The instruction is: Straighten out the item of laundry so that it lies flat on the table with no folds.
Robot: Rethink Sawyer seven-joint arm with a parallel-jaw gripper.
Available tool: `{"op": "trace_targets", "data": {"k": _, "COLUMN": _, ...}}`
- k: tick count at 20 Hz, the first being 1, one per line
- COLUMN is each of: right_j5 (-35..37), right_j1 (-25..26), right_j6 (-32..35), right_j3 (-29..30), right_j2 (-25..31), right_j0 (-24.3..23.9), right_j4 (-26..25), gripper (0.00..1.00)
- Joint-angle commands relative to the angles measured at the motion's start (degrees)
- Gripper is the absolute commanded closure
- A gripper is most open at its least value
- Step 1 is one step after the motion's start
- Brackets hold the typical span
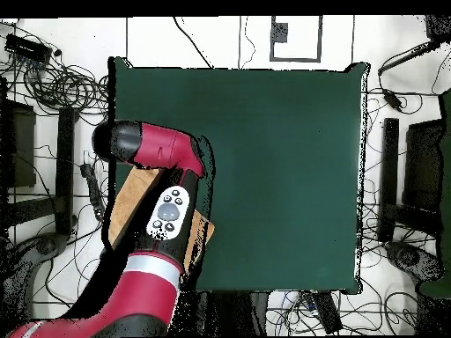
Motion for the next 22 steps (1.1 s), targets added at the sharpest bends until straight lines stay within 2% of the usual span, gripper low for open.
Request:
{"op": "trace_targets", "data": {"k": 1, "right_j5": -1.88, "right_j1": 4.42, "right_j6": 21.87, "right_j3": 0.93, "right_j2": 5.17, "right_j0": 1.78, "right_j4": 7.16, "gripper": 0.0}}
{"op": "trace_targets", "data": {"k": 5, "right_j5": -1.88, "right_j1": 5.28, "right_j6": 22.88, "right_j3": 0.62, "right_j2": 4.57, "right_j0": 2.41, "right_j4": 9.28, "gripper": 0.0}}
{"op": "trace_targets", "data": {"k": 7, "right_j5": -1.32, "right_j1": 5.53, "right_j6": 20.65, "right_j3": 0.53, "right_j2": 3.84, "right_j0": 2.48, "right_j4": 8.56, "gripper": 0.0}}
{"op": "trace_targets", "data": {"k": 10, "right_j5": -2.32, "right_j1": 5.73, "right_j6": 13.74, "right_j3": 1.38, "right_j2": 4.77, "right_j0": 1.21, "right_j4": 6.76, "gripper": 0.0}}
{"op": "trace_targets", "data": {"k": 12, "right_j5": -3.81, "right_j1": 6.42, "right_j6": 11.56, "right_j3": 1.79, "right_j2": 6.27, "right_j0": 0.31, "right_j4": 6.82, "gripper": 0.0}}
{"op": "trace_targets", "data": {"k": 22, "right_j5": -9.95, "right_j1": 8.96, "right_j6": 13.88, "right_j3": 2.46, "right_j2": 8.84, "right_j0": 0.89, "right_j4": 10.35, "gripper": 0.0}}
